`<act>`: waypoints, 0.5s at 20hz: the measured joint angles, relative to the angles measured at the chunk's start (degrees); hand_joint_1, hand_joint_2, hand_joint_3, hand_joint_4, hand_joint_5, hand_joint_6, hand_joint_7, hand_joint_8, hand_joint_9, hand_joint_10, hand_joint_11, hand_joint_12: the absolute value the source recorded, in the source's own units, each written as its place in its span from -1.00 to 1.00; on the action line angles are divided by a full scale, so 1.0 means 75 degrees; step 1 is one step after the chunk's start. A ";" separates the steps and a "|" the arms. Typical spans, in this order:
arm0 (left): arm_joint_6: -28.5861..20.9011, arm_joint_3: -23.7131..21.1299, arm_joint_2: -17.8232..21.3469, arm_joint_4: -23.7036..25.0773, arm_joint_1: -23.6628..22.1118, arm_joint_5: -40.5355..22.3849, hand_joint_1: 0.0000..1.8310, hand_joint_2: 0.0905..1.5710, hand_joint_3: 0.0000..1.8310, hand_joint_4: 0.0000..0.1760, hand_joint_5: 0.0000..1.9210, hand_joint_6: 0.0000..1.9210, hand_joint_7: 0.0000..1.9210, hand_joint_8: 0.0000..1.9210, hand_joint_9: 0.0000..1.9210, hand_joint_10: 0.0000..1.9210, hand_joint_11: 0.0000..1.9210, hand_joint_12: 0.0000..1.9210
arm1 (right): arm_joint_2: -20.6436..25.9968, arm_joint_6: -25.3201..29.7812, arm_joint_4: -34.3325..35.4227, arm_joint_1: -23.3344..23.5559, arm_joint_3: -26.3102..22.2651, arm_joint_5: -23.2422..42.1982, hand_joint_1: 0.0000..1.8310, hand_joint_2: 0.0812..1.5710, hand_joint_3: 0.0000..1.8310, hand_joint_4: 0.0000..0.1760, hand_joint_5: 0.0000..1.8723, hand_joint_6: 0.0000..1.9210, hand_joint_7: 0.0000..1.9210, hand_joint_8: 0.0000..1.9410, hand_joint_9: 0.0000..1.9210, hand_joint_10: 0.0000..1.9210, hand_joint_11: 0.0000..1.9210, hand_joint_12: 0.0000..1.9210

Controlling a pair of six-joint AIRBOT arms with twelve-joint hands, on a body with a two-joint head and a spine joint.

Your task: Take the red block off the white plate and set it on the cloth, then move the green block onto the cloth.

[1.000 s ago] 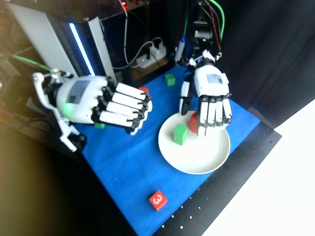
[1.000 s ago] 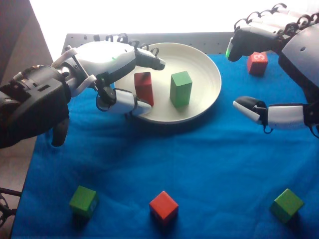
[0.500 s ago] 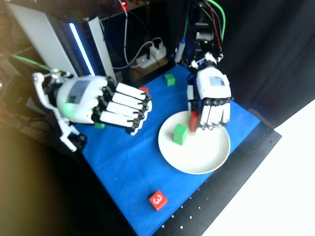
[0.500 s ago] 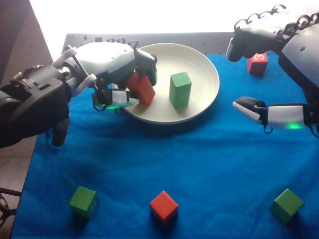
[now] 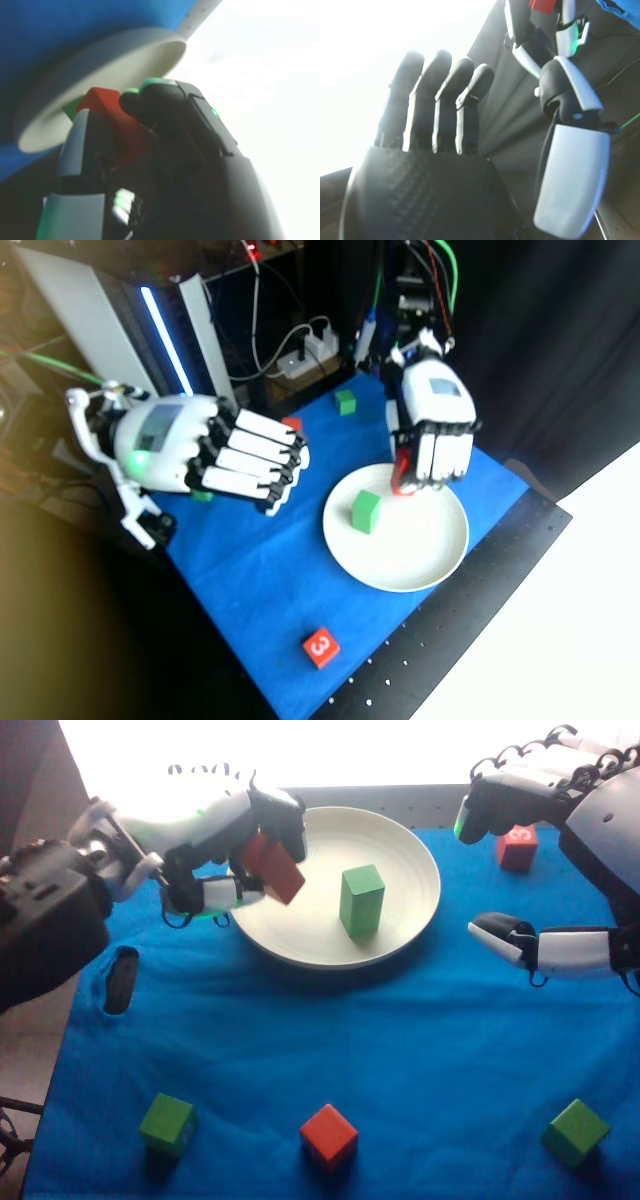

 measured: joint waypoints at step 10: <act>-0.0003 -0.1973 0.1629 0.0376 0.1268 -0.2451 0.46 0.55 -1.00 -1.00 -0.33 0.39 -0.22 0.47 -0.26 0.57 -0.43 0.59 | 0.0000 0.0003 0.0064 -0.0061 -0.0017 0.0003 0.21 -0.16 -0.52 -1.00 -0.50 0.16 -0.57 0.39 -0.64 0.53 -0.83 0.90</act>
